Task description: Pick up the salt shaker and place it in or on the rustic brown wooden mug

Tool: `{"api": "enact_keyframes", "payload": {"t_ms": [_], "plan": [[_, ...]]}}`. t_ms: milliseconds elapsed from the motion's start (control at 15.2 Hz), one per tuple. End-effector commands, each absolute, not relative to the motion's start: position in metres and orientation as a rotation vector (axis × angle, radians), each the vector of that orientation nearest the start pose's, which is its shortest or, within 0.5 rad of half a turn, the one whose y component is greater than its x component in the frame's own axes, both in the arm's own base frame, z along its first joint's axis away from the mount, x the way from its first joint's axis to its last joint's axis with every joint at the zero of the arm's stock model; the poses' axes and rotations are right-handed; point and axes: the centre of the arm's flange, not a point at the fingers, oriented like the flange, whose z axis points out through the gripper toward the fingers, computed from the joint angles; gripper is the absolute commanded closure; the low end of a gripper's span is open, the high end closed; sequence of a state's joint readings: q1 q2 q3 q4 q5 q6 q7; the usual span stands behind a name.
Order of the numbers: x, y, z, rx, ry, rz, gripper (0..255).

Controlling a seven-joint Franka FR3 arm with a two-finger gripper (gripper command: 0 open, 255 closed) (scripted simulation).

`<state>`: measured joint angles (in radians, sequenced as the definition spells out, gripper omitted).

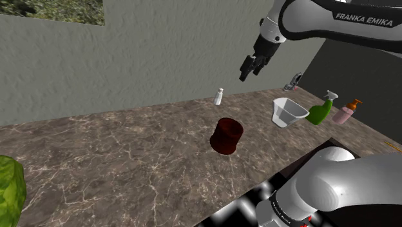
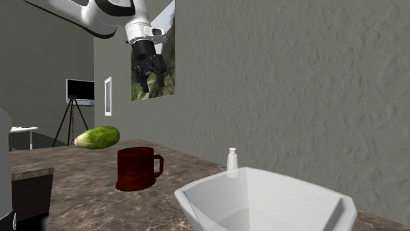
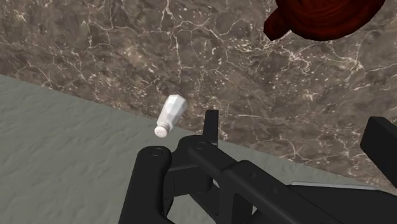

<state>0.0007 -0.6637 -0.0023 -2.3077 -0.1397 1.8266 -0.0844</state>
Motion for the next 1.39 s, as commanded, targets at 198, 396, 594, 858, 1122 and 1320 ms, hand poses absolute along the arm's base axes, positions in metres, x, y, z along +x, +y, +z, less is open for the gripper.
{"api": "enact_keyframes", "payload": {"t_ms": [198, 396, 594, 858, 1122, 1320], "plan": [[0.409, -0.045, 0.561, -3.261, -0.177, -0.287, 0], [0.437, -0.065, 0.540, -3.257, -0.179, -0.283, 0], [0.465, -0.084, 0.518, -3.253, -0.180, -0.279, 0], [0.501, -0.109, 0.489, -3.247, -0.182, -0.274, 0], [0.538, -0.134, 0.459, -3.241, -0.185, -0.269, 0], [0.566, -0.153, 0.437, -3.237, -0.186, -0.265, 0]]}}
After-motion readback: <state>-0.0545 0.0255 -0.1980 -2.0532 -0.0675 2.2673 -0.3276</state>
